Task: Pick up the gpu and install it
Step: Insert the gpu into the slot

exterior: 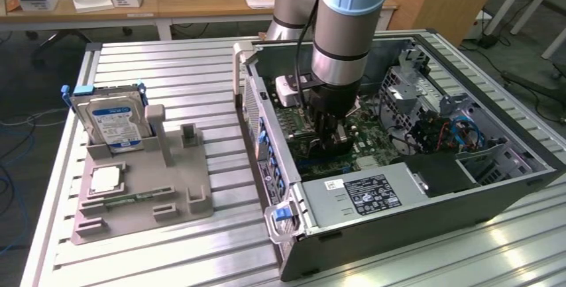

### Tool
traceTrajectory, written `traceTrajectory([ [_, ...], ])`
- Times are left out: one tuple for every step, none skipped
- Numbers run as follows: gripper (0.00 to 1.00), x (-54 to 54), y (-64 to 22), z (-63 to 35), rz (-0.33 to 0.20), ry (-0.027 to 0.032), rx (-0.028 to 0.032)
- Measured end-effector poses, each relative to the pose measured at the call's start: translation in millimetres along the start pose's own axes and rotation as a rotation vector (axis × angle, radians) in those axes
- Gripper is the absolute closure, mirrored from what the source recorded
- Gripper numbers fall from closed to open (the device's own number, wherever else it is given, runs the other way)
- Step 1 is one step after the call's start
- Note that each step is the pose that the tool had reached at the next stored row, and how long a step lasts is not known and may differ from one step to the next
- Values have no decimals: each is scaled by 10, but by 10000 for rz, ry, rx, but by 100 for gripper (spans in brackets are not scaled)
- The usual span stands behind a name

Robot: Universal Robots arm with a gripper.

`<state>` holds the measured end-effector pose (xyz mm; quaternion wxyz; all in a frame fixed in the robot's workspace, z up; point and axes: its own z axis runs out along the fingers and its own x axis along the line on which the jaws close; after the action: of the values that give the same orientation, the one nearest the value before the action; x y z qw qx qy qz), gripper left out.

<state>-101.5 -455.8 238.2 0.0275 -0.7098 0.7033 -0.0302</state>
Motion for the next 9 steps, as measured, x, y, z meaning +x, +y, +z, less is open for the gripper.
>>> traceTrajectory([
  [74,0,0,1,0,0,0],
  [74,0,0,2,0,1,-1],
  [74,0,1,13,-1,3,0],
  [74,-1,2,32,-1,-1,4],
  [74,-1,3,43,-1,-4,1],
  [74,-1,3,43,0,-2,0],
  [74,0,3,43,0,-1,-1],
  [74,0,3,43,0,0,-2],
  [74,0,4,43,0,2,-3],
])
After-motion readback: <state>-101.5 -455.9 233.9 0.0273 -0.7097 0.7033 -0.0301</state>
